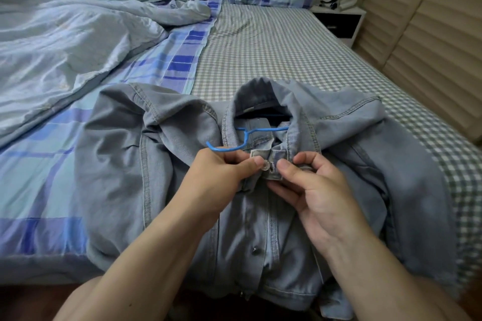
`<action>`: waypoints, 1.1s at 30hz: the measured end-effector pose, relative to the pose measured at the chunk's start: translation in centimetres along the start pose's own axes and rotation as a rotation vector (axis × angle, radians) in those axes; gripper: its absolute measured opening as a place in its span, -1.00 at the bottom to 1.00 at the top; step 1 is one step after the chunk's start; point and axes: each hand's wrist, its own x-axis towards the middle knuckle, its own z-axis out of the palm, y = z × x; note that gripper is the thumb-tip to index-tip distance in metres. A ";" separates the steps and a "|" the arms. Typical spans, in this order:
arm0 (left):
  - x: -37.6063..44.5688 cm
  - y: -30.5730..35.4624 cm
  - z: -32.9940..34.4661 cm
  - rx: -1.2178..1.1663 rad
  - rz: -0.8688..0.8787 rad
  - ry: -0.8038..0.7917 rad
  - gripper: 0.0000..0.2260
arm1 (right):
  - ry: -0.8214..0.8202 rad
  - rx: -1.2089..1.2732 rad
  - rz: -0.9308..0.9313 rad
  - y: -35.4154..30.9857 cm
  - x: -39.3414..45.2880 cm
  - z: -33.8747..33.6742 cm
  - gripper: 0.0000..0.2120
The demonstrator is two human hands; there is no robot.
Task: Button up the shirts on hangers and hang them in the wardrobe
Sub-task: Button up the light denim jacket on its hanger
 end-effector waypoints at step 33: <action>0.6 1.0 -1.2 0.357 0.260 -0.250 -0.92 | -0.351 -1.516 -0.971 -5.2 1.8 2.8 -0.68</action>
